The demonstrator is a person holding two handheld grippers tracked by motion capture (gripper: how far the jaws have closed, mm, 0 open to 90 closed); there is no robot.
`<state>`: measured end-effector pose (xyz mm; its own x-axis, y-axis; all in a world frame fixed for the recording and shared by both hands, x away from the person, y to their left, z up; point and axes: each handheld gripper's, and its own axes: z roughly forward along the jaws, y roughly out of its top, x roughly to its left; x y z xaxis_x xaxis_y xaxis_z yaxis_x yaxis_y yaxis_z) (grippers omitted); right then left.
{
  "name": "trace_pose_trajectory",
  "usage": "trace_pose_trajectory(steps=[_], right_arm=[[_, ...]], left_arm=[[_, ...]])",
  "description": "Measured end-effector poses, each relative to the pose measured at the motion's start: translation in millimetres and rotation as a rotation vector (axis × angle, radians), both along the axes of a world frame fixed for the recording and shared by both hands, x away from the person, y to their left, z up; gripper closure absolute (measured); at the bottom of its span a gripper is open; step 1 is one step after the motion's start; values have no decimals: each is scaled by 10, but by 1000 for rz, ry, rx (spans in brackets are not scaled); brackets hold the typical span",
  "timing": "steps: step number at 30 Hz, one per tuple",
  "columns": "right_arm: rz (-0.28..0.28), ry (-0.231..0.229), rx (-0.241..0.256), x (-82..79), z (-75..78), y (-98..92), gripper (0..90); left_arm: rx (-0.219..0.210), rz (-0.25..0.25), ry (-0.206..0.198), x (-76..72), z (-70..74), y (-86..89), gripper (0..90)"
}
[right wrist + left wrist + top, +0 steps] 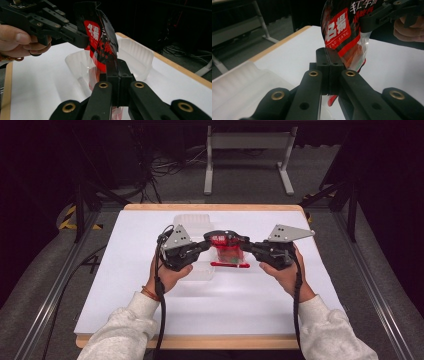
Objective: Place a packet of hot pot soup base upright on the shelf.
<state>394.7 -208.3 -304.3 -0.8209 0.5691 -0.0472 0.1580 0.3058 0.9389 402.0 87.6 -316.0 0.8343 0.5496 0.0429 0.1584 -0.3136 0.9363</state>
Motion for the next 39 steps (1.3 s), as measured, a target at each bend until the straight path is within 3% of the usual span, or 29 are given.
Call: trace_pose_trajectory(steps=[5,7,19,30,39], right_arm=[[-5,-13,10,143,71,160,900],[-7,-20,15,212,87,233,900],[-35,-37,19,574,75,581,900],[-85,-46,32,968,-30,750,900],[-116,-36,23,1254,-169,835,900]], left_arm=[[3,46,-20,77,75,117,899],[-15,68,-22,126,85,173,899],[-43,131,-32,459,60,371,897],[-73,168,-11,901,-18,438,889],[-55,200,29,1183,-130,435,880]])
